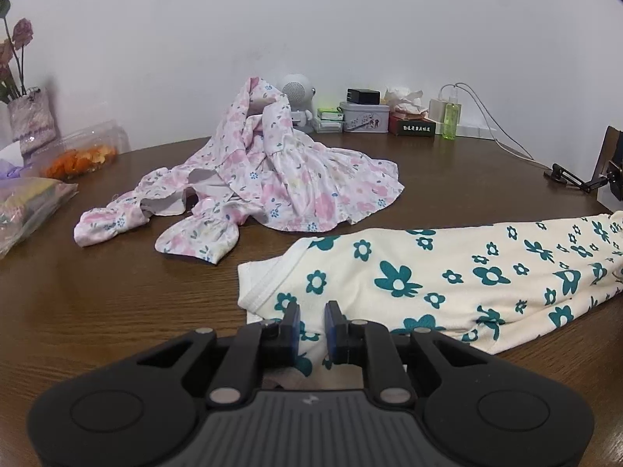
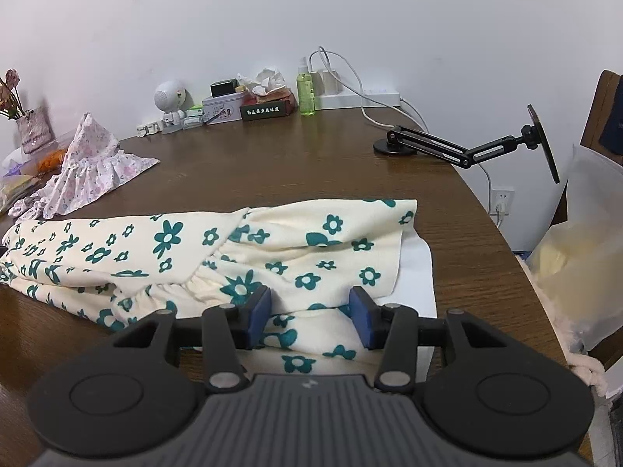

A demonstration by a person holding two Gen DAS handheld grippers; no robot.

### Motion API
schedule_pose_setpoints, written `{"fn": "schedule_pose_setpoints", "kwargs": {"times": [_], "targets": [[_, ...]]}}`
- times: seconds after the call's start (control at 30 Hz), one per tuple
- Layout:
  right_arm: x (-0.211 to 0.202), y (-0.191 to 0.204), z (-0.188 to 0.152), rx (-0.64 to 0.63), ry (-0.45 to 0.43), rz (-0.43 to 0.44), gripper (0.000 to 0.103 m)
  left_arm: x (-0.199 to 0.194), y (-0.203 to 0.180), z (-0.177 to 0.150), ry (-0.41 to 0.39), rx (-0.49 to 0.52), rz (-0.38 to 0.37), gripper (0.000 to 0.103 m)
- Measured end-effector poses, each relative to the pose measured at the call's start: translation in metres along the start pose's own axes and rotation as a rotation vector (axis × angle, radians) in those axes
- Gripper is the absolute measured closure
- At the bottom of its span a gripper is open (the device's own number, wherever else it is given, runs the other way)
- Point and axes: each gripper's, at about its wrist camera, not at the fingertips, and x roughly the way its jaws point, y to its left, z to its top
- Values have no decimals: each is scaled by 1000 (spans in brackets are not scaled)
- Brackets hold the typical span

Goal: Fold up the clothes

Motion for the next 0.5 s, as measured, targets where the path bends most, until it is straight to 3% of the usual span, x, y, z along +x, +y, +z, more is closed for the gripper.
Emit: {"fn": "schedule_pose_setpoints", "kwargs": {"times": [0.13,0.17,0.23,0.27,0.3,0.37,0.43,0.5], "targets": [[1,2,1,-11,-1,-10,57,-1,-1,2,1,2,8,90],[-1,1,2,0,8,-9,55,-2,-1,4,4,1,10,85],[-7,-1,7,22,12,-5,48,-9,1,10,-2,-3,26,56],[-13,-1,9,33,4,-1,41,-17,2,15,-31,-10,39,31],[-22,1,11,39,-18,10,30,-28,3,19,-72,-27,47,17],[-40,5,15,48,-66,35,15,-48,5,26,-143,-72,49,10],[-56,18,18,21,-99,46,0,-62,6,31,-157,-133,15,0],[-69,33,19,-9,-126,53,0,-75,5,34,-149,-193,-22,0]]}}
